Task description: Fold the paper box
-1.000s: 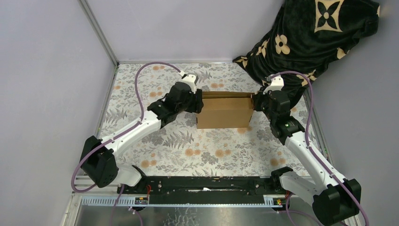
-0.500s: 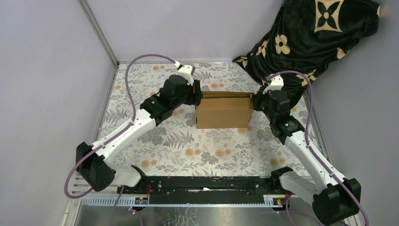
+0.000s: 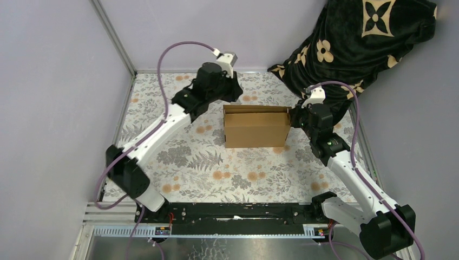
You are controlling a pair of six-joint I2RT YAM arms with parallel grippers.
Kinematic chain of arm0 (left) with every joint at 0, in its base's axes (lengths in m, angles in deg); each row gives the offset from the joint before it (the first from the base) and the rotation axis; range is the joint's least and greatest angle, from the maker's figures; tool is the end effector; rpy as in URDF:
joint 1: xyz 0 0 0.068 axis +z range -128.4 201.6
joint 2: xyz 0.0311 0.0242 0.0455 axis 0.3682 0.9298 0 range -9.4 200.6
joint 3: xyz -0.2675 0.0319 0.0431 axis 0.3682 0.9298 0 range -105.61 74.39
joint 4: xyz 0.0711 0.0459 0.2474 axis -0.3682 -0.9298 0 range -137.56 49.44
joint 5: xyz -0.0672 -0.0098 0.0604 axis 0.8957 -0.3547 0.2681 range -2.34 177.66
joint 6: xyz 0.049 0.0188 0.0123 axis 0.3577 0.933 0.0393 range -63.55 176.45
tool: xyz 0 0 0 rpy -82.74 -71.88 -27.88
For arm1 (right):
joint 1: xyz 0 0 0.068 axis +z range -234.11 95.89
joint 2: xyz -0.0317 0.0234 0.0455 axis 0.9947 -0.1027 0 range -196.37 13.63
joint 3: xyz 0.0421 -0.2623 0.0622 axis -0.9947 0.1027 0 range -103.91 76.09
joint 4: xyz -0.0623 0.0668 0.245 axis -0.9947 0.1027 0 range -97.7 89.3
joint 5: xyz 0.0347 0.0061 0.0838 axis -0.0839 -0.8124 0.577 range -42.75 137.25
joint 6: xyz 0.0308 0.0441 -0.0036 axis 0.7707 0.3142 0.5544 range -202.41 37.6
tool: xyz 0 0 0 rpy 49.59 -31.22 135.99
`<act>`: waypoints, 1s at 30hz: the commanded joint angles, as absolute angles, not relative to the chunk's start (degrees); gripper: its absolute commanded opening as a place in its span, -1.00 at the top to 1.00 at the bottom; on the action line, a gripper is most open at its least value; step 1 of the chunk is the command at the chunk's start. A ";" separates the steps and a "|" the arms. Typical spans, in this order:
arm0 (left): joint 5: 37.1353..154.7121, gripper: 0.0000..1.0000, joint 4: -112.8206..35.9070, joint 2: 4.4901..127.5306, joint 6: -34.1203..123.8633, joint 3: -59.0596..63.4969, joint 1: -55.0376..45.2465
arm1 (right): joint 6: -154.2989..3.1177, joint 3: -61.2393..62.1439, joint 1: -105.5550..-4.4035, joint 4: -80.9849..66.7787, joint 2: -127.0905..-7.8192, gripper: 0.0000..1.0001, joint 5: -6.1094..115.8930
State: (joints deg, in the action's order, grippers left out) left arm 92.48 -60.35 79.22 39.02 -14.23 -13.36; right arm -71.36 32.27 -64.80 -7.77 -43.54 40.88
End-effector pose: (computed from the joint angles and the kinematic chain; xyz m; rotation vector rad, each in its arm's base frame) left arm 0.2946 -0.2096 0.4004 0.3590 1.9444 -0.6880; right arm 0.2236 0.0743 0.3121 -0.0507 1.8091 0.2775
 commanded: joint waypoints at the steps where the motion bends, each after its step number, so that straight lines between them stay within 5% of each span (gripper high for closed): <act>1: 97.75 0.63 -61.24 85.90 38.52 -15.74 -12.32 | -70.37 32.78 -63.45 1.95 -45.09 1.00 43.02; 12: 95.58 0.74 -53.16 78.20 33.58 2.15 -14.64 | -69.78 33.32 -63.21 1.35 -46.19 1.00 42.18; 22: 89.27 0.76 -52.89 76.23 33.16 3.84 -18.73 | -69.05 33.99 -63.01 1.23 -45.99 1.00 41.70; 30: 88.80 0.76 -53.30 75.95 33.25 3.73 -18.73 | -67.93 33.49 -63.01 1.93 -44.32 0.66 42.98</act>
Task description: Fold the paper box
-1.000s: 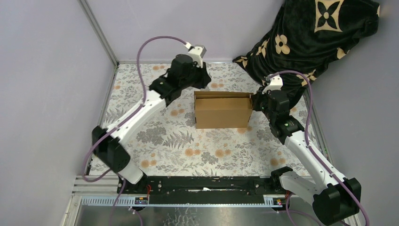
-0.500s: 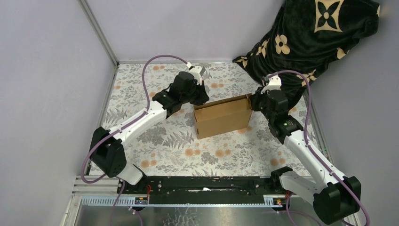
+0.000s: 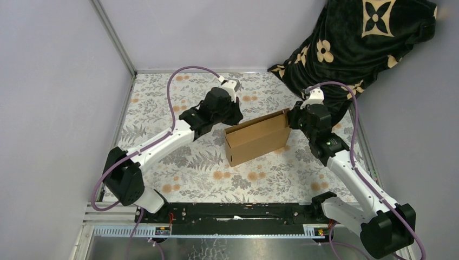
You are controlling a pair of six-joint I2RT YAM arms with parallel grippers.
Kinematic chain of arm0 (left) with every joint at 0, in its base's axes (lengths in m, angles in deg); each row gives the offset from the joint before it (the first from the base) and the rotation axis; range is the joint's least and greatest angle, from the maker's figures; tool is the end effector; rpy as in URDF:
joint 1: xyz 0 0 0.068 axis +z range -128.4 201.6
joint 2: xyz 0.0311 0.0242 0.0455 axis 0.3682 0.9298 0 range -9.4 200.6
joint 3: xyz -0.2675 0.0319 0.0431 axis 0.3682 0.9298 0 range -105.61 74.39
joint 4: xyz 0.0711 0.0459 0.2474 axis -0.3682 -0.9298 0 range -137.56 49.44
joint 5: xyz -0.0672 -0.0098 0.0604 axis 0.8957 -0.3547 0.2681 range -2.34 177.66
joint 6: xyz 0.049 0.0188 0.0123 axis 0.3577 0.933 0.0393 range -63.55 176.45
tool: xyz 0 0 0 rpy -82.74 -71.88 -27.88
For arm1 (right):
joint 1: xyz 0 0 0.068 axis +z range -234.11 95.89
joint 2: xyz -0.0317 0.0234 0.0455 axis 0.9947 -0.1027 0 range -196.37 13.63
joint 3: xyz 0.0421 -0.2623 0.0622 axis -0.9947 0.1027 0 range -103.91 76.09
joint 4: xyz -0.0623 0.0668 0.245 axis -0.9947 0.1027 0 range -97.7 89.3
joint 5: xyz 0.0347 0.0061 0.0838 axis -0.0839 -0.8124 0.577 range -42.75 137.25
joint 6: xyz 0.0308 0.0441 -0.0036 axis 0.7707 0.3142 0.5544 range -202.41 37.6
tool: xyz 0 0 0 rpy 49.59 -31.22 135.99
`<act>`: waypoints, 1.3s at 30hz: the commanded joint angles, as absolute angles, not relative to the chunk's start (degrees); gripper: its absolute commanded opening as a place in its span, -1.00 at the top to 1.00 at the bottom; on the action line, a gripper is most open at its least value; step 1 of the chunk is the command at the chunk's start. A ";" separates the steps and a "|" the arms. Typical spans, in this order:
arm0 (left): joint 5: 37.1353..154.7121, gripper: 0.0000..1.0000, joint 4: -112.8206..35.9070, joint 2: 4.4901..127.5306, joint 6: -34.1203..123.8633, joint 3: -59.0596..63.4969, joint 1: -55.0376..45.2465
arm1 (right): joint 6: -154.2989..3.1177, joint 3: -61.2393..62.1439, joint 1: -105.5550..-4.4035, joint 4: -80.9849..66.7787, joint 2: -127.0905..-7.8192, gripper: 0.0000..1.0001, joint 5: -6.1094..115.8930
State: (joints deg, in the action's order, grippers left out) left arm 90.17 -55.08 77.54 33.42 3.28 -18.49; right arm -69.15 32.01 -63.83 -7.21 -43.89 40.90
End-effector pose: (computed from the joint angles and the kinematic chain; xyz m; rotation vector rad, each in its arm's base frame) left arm 0.2687 -0.2281 0.3127 0.3505 2.1520 -0.6949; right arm 0.2233 0.0784 0.3113 -0.0325 1.8234 0.3144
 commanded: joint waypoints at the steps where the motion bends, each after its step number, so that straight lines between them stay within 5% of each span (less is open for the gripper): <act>1: 88.80 0.76 -53.30 75.88 33.25 3.71 -18.74 | -67.80 33.39 -63.01 1.99 -44.11 0.63 42.95; 15: 89.01 0.77 -53.66 75.60 33.29 3.23 -18.74 | -65.08 33.33 -63.01 1.78 -39.75 0.03 42.48; 30: 88.71 0.77 -54.48 77.01 34.33 2.34 -18.73 | -62.36 29.52 -63.01 10.47 -33.55 -0.19 37.58; 35: 88.55 0.77 -55.11 78.37 35.00 0.83 -18.74 | -60.74 28.67 -62.97 15.93 -30.78 -0.08 40.24; 39: 89.46 0.77 -55.15 79.36 34.84 -0.29 -18.74 | -56.24 33.13 -63.01 15.46 -30.48 0.46 49.39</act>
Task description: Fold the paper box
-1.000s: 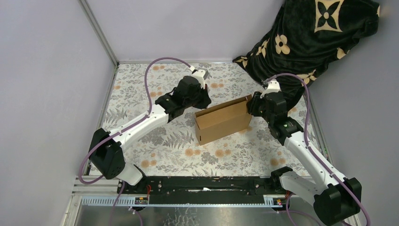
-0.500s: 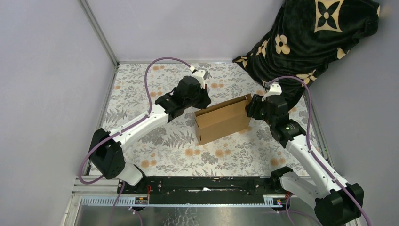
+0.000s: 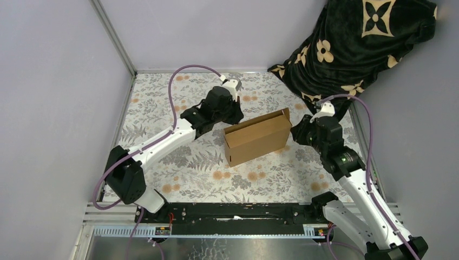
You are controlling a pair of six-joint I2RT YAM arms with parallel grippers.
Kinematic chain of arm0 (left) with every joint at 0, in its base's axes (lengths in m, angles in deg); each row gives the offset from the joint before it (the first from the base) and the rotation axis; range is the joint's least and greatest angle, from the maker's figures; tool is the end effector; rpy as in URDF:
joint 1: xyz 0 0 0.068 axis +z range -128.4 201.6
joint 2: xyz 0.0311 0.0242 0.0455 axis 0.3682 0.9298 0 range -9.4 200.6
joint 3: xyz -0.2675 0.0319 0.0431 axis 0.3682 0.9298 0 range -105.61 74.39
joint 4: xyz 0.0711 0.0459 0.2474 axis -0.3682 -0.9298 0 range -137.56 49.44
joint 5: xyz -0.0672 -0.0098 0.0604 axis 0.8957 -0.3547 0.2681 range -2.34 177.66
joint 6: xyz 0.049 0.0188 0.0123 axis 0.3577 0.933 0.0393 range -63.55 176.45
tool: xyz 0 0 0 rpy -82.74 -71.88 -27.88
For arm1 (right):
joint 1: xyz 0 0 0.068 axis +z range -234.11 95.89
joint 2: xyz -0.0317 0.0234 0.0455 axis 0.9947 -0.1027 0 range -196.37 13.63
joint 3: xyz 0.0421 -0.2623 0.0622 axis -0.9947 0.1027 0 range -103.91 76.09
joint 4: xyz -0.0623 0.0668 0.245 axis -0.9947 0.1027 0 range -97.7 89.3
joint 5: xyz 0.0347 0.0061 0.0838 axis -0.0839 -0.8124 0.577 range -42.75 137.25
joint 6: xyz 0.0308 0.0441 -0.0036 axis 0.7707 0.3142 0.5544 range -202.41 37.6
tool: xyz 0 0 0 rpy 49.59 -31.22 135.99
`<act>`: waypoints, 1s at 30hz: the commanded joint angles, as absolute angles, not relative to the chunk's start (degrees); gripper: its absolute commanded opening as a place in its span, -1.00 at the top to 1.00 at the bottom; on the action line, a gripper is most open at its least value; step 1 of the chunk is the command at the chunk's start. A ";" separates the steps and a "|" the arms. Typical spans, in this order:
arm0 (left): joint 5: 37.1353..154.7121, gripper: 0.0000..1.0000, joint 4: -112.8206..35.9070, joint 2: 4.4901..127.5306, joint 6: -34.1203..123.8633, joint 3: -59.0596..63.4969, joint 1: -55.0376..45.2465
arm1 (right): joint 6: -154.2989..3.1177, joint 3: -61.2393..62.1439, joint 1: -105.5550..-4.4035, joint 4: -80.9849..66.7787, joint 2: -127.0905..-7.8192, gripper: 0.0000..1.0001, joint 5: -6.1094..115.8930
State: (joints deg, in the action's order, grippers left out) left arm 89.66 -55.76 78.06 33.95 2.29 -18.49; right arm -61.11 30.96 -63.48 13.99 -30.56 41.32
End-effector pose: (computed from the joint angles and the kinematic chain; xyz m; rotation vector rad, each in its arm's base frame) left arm 0.2706 -0.2293 0.3145 0.3549 2.1518 -0.6792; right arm 0.1669 0.0590 0.3228 0.0812 1.9488 0.3872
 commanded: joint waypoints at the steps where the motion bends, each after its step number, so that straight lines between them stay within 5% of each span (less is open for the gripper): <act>1: 89.67 0.77 -55.25 79.60 34.75 -0.50 -18.72 | -54.94 35.11 -63.01 14.44 -30.55 0.57 51.99; 13: 90.61 0.77 -56.48 81.45 34.73 -0.95 -18.74 | -44.56 46.49 -60.58 0.76 -32.05 0.75 62.02; 30: 91.63 0.77 -58.58 85.47 33.39 -5.66 -22.56 | -37.85 41.32 -50.70 -18.22 -51.48 0.79 57.51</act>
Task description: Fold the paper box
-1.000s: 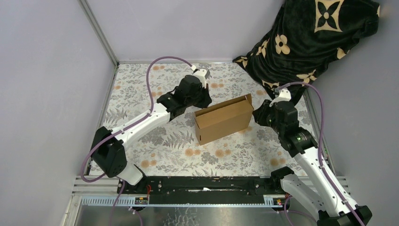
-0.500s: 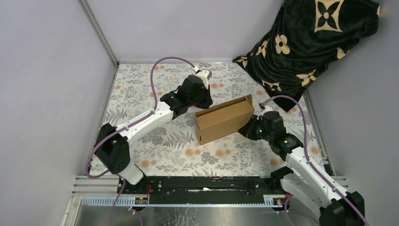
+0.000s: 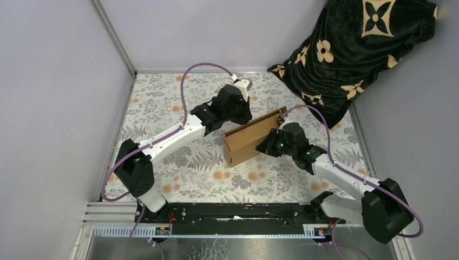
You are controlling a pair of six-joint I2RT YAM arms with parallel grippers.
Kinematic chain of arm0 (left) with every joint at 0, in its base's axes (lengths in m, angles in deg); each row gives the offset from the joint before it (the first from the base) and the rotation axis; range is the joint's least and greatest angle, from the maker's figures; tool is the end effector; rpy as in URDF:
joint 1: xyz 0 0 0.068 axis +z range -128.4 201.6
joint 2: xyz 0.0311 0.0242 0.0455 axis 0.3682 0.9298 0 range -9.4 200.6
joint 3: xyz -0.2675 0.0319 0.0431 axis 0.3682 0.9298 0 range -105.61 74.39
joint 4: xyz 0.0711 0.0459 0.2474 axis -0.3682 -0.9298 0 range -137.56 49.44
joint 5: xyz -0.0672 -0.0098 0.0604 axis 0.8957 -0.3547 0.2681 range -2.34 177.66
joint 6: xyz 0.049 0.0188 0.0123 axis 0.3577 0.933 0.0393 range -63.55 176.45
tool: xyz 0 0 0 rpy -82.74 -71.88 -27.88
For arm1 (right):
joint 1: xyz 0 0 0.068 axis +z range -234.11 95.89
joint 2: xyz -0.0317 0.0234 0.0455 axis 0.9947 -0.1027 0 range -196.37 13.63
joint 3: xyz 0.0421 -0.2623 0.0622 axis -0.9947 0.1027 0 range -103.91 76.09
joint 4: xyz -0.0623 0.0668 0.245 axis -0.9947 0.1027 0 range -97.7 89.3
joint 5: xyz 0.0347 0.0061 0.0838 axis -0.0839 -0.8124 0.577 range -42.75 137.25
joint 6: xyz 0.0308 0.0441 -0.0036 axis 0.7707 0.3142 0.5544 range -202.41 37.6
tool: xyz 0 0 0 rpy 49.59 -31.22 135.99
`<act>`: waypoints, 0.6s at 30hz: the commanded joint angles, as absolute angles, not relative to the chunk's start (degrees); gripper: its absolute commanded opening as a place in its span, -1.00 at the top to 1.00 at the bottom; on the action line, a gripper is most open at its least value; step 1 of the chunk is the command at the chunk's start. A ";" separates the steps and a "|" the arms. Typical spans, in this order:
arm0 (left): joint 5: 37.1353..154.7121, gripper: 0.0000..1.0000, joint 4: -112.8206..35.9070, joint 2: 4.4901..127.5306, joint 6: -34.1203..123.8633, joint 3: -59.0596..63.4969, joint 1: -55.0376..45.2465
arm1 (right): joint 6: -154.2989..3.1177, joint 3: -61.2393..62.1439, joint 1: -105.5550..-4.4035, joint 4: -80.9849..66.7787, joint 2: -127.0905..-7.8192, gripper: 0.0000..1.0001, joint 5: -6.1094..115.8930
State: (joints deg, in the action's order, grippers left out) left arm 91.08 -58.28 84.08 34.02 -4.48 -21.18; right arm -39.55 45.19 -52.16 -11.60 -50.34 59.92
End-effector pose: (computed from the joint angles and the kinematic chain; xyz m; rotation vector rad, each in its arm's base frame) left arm 0.2780 -0.2601 0.3147 0.4287 2.1819 -0.7155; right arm 0.1970 0.1322 0.2144 0.0674 2.2326 0.9913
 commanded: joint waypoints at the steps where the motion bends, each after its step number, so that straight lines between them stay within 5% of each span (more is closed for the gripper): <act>1: 91.62 0.77 -58.41 85.73 33.28 -5.70 -23.00 | -37.71 41.17 -50.67 -18.59 -51.84 0.79 57.27; 18: 88.43 0.77 -58.44 87.54 32.12 -3.88 -24.71 | -36.84 35.64 -50.54 -21.78 -58.19 0.81 55.01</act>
